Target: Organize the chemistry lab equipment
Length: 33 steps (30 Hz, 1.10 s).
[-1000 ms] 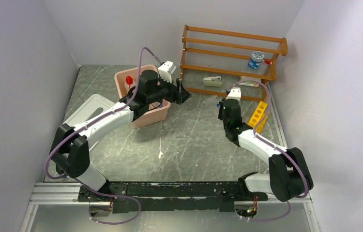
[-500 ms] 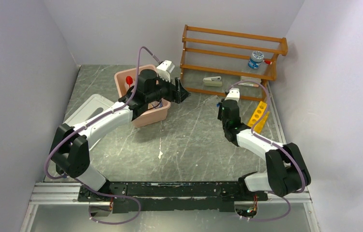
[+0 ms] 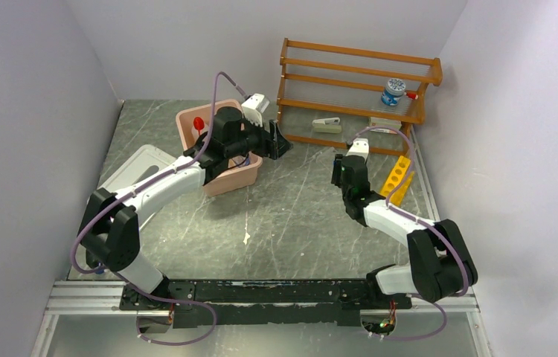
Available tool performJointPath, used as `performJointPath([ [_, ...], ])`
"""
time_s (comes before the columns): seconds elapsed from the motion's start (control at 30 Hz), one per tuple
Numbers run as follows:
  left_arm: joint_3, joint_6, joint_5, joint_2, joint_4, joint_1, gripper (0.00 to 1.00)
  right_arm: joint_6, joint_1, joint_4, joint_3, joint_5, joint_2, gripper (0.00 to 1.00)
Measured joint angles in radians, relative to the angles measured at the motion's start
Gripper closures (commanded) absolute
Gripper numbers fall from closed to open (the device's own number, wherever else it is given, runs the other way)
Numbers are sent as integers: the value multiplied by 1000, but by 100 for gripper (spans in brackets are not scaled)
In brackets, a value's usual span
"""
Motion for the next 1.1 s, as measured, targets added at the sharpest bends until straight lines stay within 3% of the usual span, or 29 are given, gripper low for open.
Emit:
performJointPath([
  [0.43, 6, 0, -3, 2, -6, 5, 24, 77, -9, -254, 161, -14, -50, 42],
  [0.63, 7, 36, -127, -77, -153, 28, 19, 132, -10, -427, 312, -78, -76, 39],
  [0.93, 9, 67, -362, -342, -439, 238, 6, 253, 14, -581, 441, -206, -84, 34],
  [1.1, -79, 51, -404, -435, -544, 425, 14, 302, 56, -645, 523, -286, -83, 36],
])
